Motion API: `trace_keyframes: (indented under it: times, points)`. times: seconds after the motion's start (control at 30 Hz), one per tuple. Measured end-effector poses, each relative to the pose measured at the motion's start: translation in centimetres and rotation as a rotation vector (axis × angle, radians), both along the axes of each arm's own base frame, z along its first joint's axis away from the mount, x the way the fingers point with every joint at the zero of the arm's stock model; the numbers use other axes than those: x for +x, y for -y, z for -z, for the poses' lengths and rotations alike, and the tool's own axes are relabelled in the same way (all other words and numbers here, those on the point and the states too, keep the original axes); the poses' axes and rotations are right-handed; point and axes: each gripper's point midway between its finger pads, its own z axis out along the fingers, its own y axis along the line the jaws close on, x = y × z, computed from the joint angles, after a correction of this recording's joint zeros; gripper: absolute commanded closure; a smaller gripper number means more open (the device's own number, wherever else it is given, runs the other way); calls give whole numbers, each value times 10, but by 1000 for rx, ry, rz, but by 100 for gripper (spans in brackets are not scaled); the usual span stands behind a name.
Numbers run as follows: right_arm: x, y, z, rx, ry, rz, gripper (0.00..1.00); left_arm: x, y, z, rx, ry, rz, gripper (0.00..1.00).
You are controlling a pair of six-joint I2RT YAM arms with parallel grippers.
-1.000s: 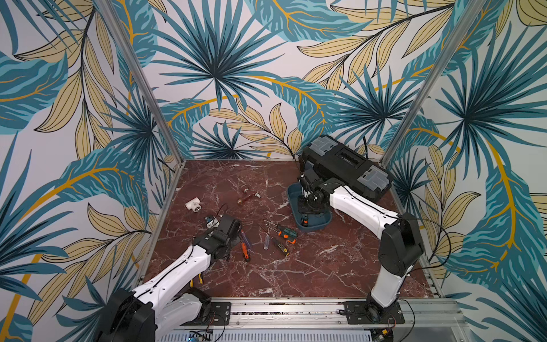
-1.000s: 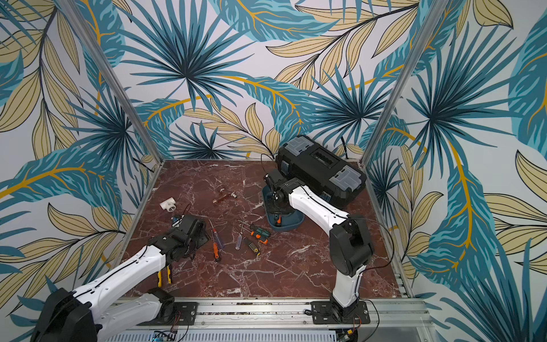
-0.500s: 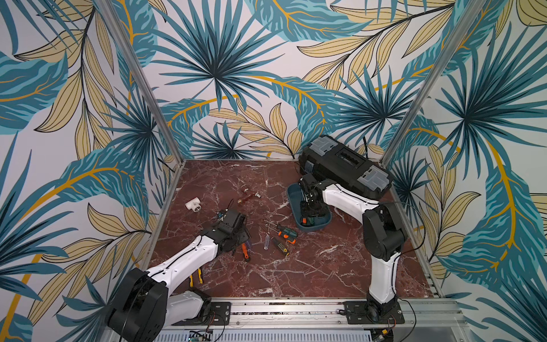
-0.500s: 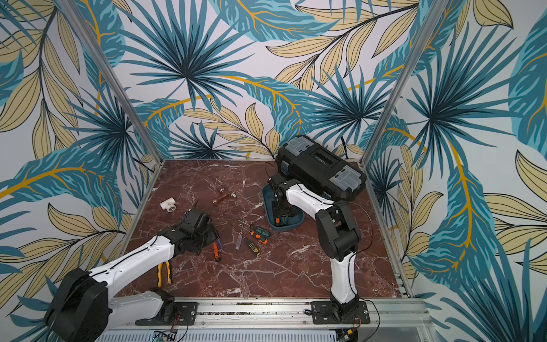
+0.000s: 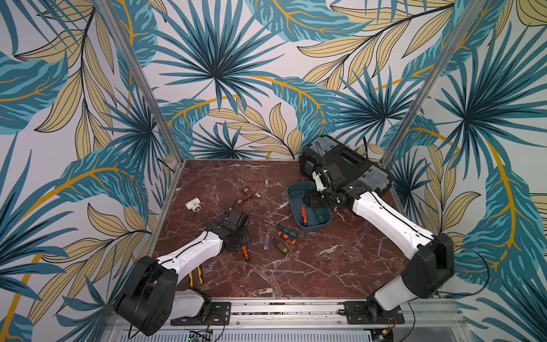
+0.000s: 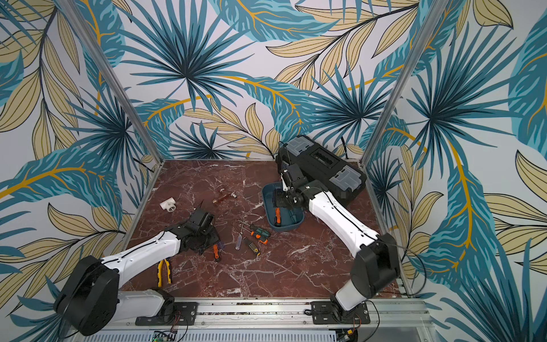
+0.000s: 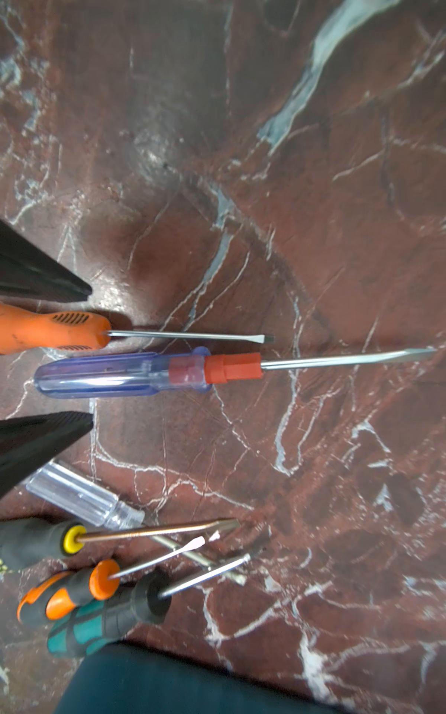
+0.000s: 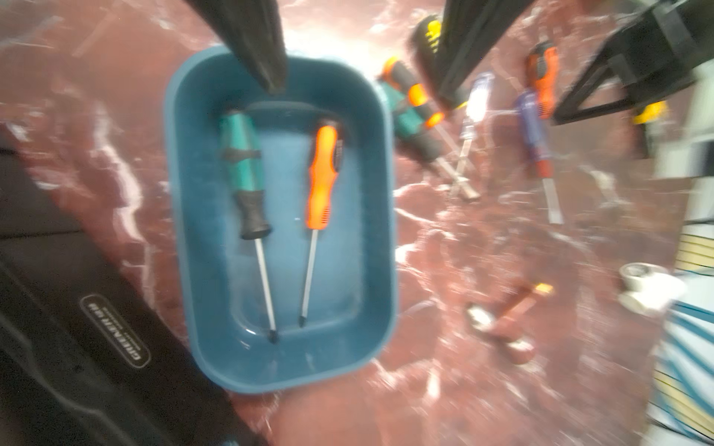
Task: Put the screwdriver on the desktop into the storage box
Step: Pick up the screwdriver from the center of the board.
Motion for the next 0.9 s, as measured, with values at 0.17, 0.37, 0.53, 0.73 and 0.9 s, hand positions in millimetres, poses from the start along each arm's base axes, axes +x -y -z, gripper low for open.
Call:
trace_keyframes:
  times: [0.17,0.37,0.53,0.73,0.9]
  points:
    - [-39,10,46,65,-92,49,39,-1,2,13,26,-58,37,54]
    - [-59,20,74,62,-165,95,40,2,9,15,37,-77,63,59]
    - [-54,19,60,96,-117,107,40,-9,8,17,77,-104,75,59]
    - [-52,18,59,104,-114,112,40,-8,7,2,80,-54,78,44]
    - [-52,17,61,105,-118,115,40,-9,0,-16,88,-6,61,44]
